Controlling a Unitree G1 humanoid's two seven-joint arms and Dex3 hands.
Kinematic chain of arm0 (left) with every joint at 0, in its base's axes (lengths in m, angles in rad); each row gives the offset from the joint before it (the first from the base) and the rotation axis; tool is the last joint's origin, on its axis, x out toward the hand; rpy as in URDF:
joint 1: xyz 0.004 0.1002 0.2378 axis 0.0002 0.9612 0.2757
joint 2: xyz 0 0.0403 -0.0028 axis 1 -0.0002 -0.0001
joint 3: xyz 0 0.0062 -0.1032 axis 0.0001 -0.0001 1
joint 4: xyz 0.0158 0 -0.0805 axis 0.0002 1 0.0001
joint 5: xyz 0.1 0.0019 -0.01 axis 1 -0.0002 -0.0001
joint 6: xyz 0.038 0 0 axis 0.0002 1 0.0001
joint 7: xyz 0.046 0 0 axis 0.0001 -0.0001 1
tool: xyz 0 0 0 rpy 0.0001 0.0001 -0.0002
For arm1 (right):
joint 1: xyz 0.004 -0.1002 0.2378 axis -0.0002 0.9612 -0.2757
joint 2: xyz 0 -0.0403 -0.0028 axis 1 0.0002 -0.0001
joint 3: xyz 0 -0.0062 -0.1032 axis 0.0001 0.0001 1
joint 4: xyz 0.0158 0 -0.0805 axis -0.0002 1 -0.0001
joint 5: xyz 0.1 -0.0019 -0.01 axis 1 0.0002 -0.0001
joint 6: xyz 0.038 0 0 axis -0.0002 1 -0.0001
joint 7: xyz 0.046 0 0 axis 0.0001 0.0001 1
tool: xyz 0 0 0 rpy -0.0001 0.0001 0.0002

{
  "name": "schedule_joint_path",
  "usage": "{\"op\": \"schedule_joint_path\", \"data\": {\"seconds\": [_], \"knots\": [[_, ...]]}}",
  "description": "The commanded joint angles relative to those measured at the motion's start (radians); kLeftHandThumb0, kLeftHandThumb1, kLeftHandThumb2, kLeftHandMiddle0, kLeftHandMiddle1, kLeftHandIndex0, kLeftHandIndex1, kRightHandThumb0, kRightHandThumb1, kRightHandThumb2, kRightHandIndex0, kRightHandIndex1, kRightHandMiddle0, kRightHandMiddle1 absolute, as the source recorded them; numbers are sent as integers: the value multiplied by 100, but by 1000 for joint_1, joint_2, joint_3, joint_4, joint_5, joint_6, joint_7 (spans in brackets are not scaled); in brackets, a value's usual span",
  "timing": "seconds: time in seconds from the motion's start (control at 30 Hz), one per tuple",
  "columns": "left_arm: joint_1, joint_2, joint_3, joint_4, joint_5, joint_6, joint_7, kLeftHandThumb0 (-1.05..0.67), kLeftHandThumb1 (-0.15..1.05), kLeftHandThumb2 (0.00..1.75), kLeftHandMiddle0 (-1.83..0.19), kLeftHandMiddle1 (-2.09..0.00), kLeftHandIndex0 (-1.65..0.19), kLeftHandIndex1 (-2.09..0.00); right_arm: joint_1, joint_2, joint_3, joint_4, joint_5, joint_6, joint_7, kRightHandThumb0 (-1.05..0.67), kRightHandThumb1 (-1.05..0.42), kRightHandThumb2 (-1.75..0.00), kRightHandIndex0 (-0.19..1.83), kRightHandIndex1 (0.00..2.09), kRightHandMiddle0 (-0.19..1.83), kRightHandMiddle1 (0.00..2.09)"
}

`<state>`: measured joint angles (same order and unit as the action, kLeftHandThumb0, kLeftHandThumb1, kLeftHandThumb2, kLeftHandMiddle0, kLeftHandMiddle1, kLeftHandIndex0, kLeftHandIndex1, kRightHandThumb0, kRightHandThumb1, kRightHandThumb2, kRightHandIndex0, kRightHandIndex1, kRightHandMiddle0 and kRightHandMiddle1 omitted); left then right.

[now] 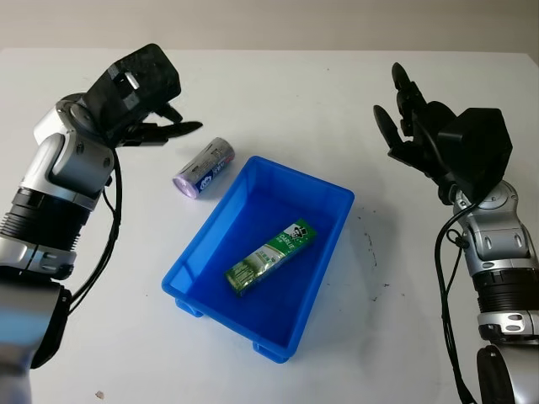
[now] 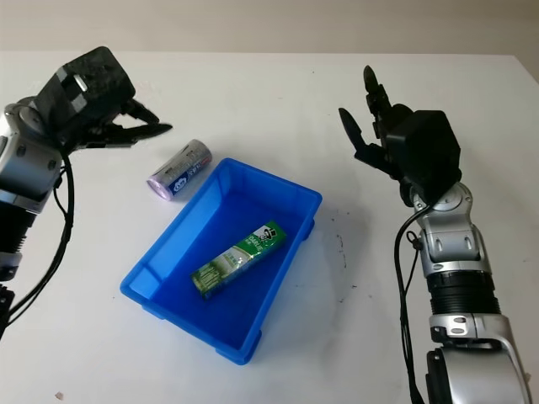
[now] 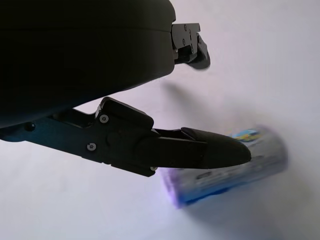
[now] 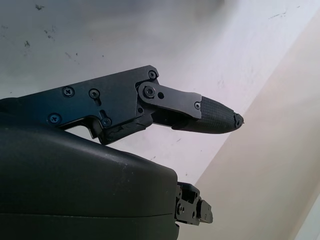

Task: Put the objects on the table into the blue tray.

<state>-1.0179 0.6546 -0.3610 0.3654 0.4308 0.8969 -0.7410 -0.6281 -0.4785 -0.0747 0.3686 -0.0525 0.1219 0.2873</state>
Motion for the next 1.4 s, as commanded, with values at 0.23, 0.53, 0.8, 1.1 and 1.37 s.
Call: {"op": "schedule_joint_path", "data": {"seconds": [0.23, 0.53, 0.8, 1.1, 1.37], "knots": [[-82, 46, -91, -2, 62, 50, -116, -84, 105, 38, 14, -72, 19, -1, -7, -1, 0, -27, 8, 9, 17, -60, -105, -66, -19, 0, -19, 0], [-118, 51, -128, 14, 101, -30, -179, -88, 105, 42, 19, -17, 16, -3, -8, 1, 11, -27, -7, 6, 11, -59, -105, -67, -19, 0, -19, 0], [-133, 52, -145, -15, 122, -74, -237, -92, 105, 38, 12, -6, 15, -4, -12, 5, 18, -17, -13, -7, 10, -57, -105, -68, -19, 0, -19, 0], [-129, 44, -195, -17, 211, -177, -268, -92, 105, 42, 8, -6, 16, -2, -13, 11, 11, -23, 1, -2, 15, -58, -105, -68, -19, 0, -19, 0], [-83, -13, -226, 4, 271, -262, -262, -88, 105, 43, 12, -55, 9, -63, -10, 19, 15, -41, 4, 18, 10, -57, -105, -69, -19, 0, -19, 0]]}}
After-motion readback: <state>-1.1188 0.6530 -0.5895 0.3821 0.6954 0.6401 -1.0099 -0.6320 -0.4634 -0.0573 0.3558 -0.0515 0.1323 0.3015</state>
